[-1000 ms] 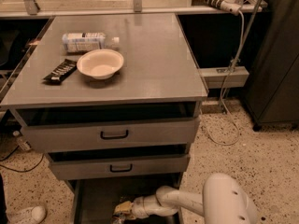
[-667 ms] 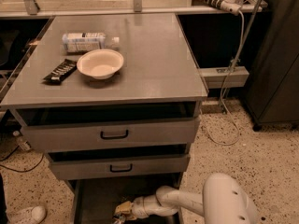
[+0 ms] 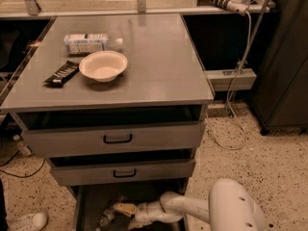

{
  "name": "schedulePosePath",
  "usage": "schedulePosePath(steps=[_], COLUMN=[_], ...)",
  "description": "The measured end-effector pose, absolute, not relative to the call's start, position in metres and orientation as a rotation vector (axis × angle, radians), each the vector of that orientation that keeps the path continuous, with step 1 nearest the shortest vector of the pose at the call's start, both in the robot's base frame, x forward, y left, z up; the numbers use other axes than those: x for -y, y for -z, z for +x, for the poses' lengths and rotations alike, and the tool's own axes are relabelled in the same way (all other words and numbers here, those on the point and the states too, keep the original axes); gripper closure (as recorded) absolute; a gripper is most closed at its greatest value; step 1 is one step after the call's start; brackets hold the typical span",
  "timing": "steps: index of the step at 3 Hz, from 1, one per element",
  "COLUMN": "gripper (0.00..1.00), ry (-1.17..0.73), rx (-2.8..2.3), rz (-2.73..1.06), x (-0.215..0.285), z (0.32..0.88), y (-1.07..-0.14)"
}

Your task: Place water bottle into bottom drawer

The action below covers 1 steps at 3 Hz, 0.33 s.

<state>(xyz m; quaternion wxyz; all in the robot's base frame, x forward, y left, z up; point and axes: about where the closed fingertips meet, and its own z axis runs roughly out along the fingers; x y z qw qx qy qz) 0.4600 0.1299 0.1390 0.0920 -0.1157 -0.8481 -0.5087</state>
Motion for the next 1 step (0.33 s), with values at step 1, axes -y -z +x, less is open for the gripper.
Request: schedulePosePath(steps=[1], gripper=[0.00], ry=[1.511], rx=[2.519], rz=[-0.344], x=[-0.1299], z=[0.4600], y=[-0.1390])
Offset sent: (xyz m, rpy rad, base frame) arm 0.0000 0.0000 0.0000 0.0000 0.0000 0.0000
